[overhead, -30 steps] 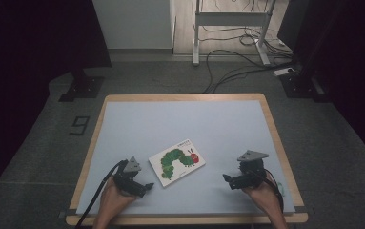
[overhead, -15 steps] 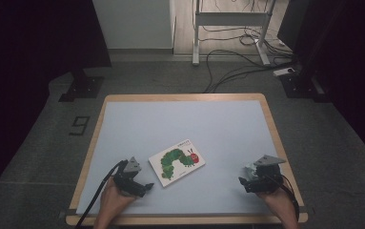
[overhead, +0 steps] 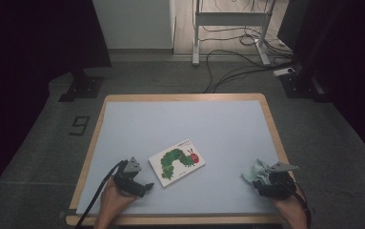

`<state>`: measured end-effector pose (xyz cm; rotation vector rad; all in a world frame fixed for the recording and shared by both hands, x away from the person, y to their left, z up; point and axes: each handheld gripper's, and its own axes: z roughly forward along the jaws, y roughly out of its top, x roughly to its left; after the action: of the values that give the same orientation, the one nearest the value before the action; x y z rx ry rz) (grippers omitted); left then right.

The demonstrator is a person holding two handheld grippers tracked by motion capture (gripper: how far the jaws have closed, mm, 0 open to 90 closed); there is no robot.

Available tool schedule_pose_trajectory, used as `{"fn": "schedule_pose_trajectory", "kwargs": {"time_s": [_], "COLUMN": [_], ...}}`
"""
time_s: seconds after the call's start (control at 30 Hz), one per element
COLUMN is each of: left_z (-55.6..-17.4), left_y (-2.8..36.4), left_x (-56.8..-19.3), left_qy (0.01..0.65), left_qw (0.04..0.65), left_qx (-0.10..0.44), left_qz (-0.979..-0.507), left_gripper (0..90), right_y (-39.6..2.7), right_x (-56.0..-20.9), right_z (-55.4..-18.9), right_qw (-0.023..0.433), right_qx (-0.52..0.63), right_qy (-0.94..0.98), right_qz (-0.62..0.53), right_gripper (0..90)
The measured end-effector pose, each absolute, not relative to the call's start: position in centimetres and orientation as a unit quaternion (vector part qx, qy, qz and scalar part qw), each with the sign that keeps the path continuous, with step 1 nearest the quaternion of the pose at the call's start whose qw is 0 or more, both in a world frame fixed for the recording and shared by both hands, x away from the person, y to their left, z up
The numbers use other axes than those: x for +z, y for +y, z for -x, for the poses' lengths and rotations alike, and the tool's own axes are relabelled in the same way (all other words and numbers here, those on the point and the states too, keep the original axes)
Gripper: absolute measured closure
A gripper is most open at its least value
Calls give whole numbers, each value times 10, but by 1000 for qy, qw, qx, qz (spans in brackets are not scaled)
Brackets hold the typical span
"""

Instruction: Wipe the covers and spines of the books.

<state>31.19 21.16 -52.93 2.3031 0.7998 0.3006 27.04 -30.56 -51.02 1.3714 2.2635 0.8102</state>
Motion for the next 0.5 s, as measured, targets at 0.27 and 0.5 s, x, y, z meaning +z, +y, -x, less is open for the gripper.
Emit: {"fn": "schedule_pose_trajectory", "kwargs": {"time_s": [0.27,0.5], "left_z": [-312,-312], "left_y": [212,212], "left_x": [-529,-529], "left_qy": [307,307], "left_qw": [336,336], "left_qx": [115,115], "left_qz": [-883,-883], "left_gripper": [0,0], "right_y": [-317,-313], "right_x": [-513,-506], "right_z": [-265,-263], "right_qw": [180,180], "right_qx": [294,307], "right_qy": [789,788], "right_qz": [-508,-502], "right_gripper": [653,708]}}
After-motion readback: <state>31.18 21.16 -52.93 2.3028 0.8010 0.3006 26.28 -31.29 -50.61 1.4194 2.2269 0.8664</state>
